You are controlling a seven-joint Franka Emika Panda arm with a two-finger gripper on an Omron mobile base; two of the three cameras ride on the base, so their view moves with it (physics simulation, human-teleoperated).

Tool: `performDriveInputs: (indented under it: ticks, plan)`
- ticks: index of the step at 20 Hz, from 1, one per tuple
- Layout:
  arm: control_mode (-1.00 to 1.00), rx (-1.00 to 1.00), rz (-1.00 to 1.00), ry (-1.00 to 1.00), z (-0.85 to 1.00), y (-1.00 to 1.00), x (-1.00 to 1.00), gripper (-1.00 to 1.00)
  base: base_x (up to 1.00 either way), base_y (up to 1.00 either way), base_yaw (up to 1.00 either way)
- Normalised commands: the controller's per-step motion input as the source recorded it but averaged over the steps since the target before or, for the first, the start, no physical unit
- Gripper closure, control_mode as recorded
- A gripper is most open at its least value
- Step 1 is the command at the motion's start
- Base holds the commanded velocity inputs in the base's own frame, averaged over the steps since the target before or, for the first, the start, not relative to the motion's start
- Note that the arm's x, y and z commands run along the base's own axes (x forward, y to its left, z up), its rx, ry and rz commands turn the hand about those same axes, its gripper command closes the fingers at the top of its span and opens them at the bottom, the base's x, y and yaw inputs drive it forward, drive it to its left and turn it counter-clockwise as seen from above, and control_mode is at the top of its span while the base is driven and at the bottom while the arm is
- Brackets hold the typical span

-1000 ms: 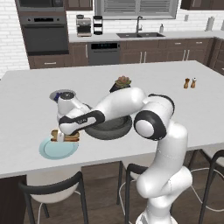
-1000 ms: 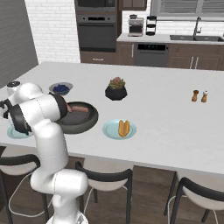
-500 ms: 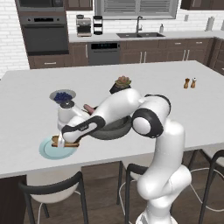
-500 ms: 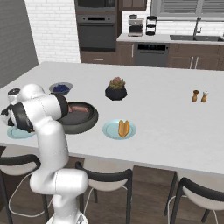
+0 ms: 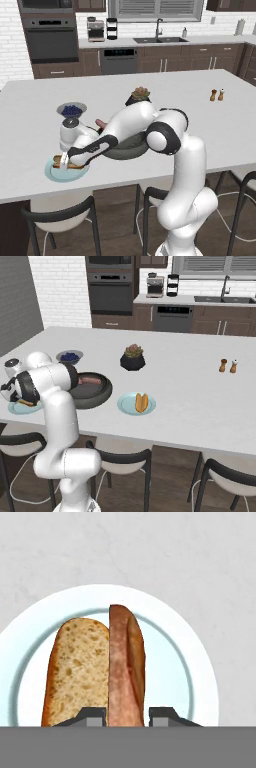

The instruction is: Place one bun and one sausage from the bowl on each plate.

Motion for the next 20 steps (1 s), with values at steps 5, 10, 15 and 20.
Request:
performDriveInputs:
  ticks: [5, 10, 15, 20]
  plan:
    - [-1.00, 0.00, 0.00, 0.00, 0.00, 0.00, 0.00, -1.00, 0.00, 0.00, 0.00]
    - [-1.00, 0.00, 0.00, 0.00, 0.01, 0.00, 0.07, -1.00, 0.00, 0.00, 0.00]
    - [-1.00, 0.00, 0.00, 0.00, 0.12, 0.00, 0.00, -1.00, 0.00, 0.00, 0.00]
    - [-1.00, 0.01, 0.00, 0.00, 0.48, -0.09, 0.00, -1.00, 0.00, 0.00, 0.00]
